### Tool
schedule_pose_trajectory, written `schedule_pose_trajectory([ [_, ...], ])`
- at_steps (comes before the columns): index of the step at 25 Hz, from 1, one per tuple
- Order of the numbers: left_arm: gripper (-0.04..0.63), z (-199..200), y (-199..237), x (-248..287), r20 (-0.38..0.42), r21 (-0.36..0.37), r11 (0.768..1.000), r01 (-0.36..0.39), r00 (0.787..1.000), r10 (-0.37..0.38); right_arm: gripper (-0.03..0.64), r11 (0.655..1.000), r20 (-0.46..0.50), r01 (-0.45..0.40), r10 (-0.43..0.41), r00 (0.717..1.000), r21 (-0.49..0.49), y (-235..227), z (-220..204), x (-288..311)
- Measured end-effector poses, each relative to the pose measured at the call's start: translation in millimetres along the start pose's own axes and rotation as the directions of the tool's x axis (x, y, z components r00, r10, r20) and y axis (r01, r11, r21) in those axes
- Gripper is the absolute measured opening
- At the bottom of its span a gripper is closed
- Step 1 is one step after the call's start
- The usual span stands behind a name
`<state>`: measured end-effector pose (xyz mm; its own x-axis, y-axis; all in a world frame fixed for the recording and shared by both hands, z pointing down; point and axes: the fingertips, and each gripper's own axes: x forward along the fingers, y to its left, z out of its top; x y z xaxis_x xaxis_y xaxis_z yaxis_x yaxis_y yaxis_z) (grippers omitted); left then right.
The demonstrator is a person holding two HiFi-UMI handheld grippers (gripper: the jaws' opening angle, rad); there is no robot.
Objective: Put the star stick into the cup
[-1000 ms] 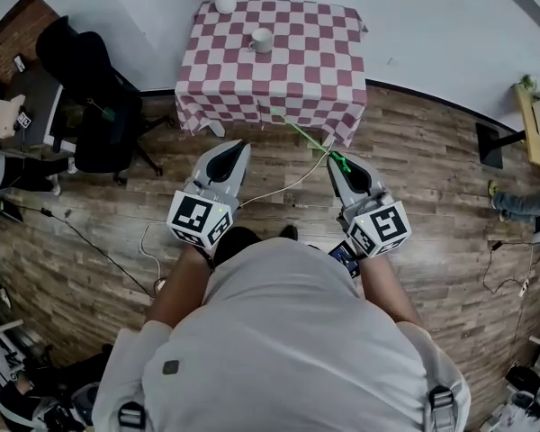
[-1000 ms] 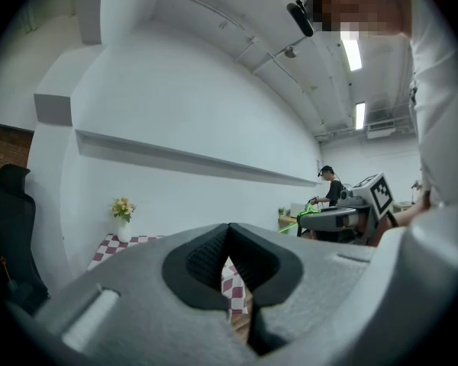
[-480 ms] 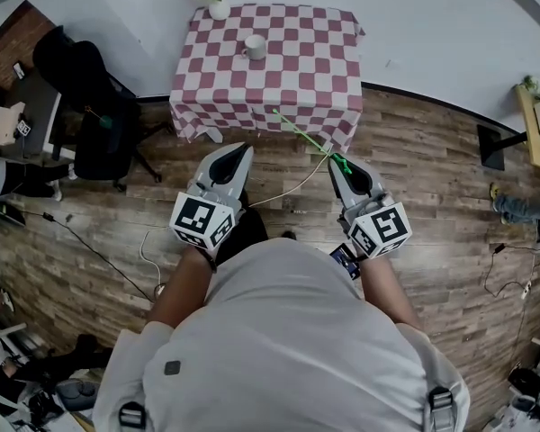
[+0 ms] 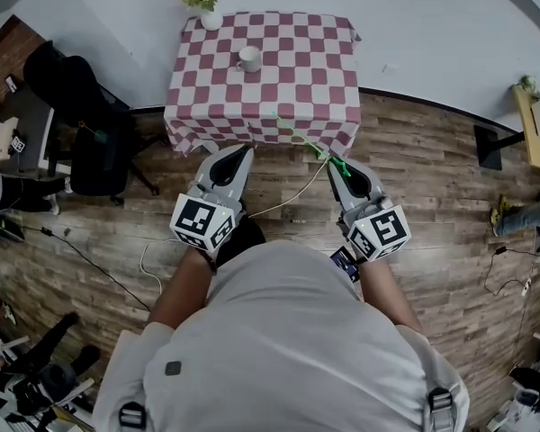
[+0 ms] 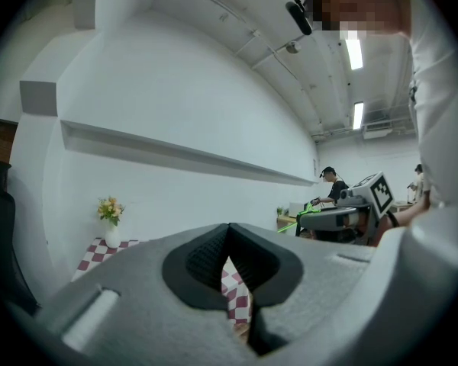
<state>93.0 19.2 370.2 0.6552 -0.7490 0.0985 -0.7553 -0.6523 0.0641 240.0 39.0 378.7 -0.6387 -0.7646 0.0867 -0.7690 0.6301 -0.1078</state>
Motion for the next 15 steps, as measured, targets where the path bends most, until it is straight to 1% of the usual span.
schedule_pose_trajectory([
  [7,0.005,5.7,50.9,25.0,0.001,-0.012,1.000,0.021,1.000,-0.021,0.026,1.000,-0.011,0.018,-0.018,1.000,-0.005,-13.0,9.1,53.0],
  [15,0.005,20.6,127.4,39.4,0.003,-0.011,0.998,0.062,0.998,-0.062,0.026,0.998,-0.005,0.056,-0.056,0.998,-0.012,-10.9,28.1,128.1],
])
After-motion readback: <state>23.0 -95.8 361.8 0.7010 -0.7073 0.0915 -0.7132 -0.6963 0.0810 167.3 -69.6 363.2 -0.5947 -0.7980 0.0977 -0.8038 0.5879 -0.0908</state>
